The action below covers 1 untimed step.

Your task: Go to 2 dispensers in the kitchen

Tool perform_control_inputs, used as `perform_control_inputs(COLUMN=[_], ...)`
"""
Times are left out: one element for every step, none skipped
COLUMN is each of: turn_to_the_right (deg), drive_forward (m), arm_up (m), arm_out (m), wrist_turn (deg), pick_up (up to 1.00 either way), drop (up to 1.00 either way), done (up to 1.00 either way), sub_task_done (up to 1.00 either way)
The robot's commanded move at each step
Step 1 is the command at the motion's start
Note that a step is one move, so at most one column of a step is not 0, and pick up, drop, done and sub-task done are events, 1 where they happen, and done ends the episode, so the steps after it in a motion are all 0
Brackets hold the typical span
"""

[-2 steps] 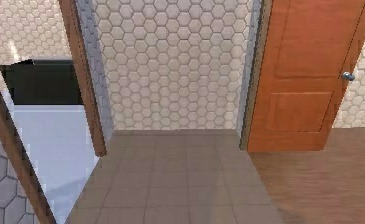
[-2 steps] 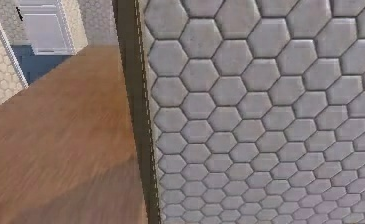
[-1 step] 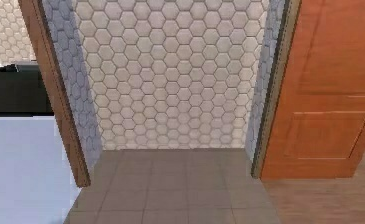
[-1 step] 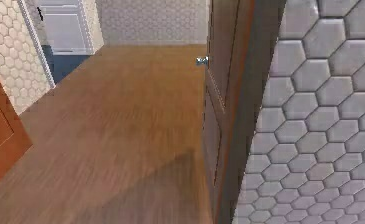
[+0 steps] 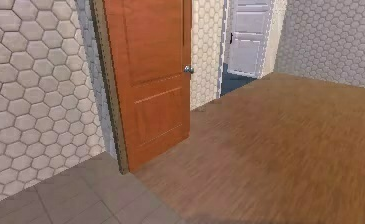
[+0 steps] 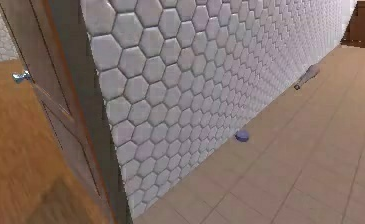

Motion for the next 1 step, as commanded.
perform_control_inputs(turn_to_the_right=[21.0], drive_forward=[0.00], arm_up=[0.00], arm_out=[0.00], wrist_turn=[0.0], pick_up=[0.00], drop=[0.00], done=[0.00], sub_task_done=[0.00])
